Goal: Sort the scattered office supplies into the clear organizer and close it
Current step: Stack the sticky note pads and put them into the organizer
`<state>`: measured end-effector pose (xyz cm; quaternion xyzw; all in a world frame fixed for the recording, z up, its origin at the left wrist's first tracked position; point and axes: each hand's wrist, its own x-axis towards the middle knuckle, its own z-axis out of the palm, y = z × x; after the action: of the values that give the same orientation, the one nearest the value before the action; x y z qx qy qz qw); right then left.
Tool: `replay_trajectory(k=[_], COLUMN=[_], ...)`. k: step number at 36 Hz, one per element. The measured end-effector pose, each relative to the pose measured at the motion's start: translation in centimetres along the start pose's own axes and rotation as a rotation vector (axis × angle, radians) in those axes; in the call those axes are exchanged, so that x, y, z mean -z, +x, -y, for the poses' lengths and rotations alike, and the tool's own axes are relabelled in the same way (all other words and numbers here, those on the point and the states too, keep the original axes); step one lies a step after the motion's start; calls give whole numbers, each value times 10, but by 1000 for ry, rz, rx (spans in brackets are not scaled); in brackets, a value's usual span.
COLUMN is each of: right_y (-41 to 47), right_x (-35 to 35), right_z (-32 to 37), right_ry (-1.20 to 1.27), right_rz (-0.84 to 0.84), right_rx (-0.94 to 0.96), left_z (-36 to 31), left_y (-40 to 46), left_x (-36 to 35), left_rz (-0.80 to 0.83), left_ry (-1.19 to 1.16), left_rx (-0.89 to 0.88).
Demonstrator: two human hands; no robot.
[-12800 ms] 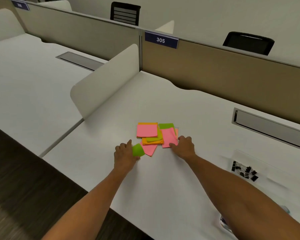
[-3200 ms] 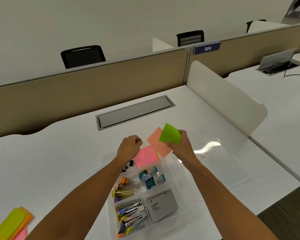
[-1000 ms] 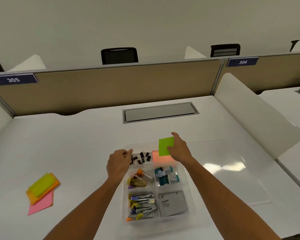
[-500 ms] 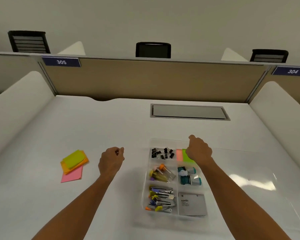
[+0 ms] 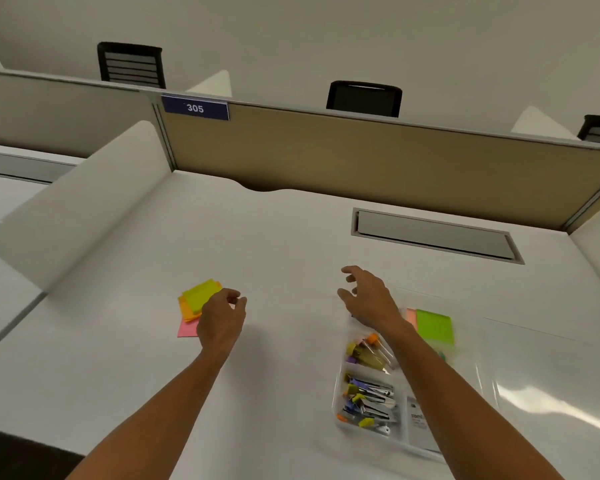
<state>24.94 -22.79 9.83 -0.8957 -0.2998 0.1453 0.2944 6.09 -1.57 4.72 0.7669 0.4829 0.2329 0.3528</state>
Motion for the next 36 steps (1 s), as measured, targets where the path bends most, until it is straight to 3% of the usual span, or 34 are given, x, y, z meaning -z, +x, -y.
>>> replay_trajectory(k=[16,23,36], right_y=[0,1,0], right_x=[-88,-109,-123], right_z=[71,80,92], right_ry=[14,-5,-12], right_rz=[307,325,313], right_rx=[190,203,205], left_z=[69,78,68], left_y=[56,78,86], left_x=[39,42,41], left_rz=[-35,154,217], left_ry=[125,256,483], left_rx=[139,130,43])
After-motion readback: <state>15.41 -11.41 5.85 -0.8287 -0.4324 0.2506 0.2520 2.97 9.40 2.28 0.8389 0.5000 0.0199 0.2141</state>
